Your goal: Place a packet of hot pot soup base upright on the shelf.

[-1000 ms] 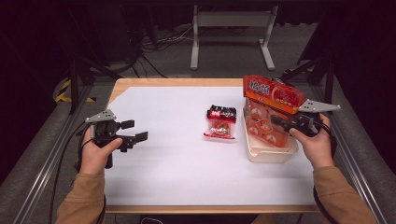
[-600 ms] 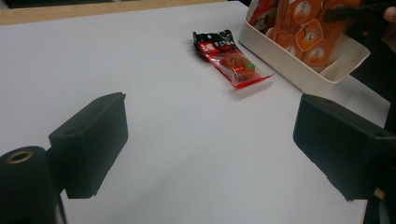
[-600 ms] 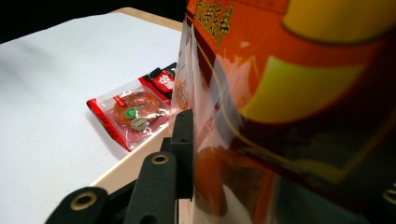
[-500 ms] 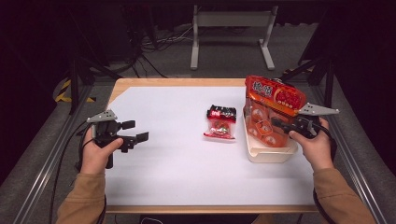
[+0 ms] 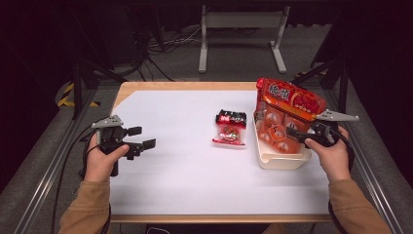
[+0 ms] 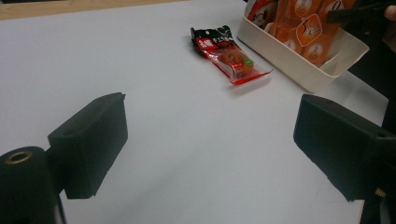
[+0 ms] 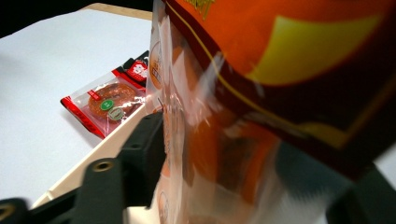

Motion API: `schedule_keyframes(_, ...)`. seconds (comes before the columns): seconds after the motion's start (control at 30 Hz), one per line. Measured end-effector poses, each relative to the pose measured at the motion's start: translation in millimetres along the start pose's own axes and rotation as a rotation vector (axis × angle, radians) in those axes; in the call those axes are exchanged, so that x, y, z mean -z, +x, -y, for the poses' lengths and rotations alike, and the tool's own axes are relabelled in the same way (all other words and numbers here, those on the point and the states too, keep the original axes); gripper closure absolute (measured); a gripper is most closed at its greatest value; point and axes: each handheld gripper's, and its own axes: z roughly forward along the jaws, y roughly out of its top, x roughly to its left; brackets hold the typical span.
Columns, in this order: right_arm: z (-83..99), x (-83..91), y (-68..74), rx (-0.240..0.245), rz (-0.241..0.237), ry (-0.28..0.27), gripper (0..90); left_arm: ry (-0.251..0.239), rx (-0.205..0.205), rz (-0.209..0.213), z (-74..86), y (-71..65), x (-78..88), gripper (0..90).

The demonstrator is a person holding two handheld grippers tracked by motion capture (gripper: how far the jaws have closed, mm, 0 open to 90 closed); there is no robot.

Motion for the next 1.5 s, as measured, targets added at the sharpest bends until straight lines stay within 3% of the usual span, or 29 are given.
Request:
schedule_keyframes(0.1,0.9,2.7,1.6,-0.004,0.004,-0.001,34.3,0.002,-0.002,0.002,0.0,0.1,-0.5,11.1)
schedule_keyframes(0.13,1.9,7.1,6.1,0.027,0.019,-0.001,32.9,0.002,-0.001,0.0,0.1,-0.3,-0.7,11.1)
schedule_keyframes(0.23,3.1,11.5,10.0,0.036,0.028,-0.005,31.8,0.002,-0.001,0.0,0.0,-0.4,-0.7,11.0)
schedule_keyframes(0.43,11.5,33.9,21.3,0.054,0.09,-0.036,31.0,0.007,-0.003,0.003,0.2,-0.2,-1.1,11.0)
schedule_keyframes(0.7,12.1,59.3,39.8,0.092,0.121,-0.041,30.9,0.008,-0.004,-0.003,0.0,-0.2,-1.8,11.0)
schedule_keyframes(0.8,13.6,63.6,47.4,0.082,0.113,-0.036,30.9,0.008,-0.005,0.0,0.0,-0.7,-2.8,10.9)
schedule_keyframes(0.87,15.6,66.7,52.1,0.085,0.136,-0.019,32.4,0.01,-0.008,0.0,0.0,-0.8,-2.9,10.9)
schedule_keyframes(0.97,17.9,72.1,56.2,0.051,0.149,-0.017,33.9,0.01,-0.007,0.0,0.1,-0.4,-2.3,10.8)
schedule_keyframes(1.1,16.2,74.6,62.9,0.083,0.086,-0.048,32.8,0.007,-0.005,0.0,0.1,-0.1,-1.8,10.9)
schedule_keyframes(1.37,13.4,61.2,83.5,0.159,-0.119,-0.114,30.6,0.006,0.001,0.004,0.0,-0.5,-3.9,10.6)
schedule_keyframes(1.5,14.8,51.8,97.2,0.188,-0.193,-0.131,30.5,0.001,-0.017,-0.008,0.7,-0.2,-6.1,10.4)
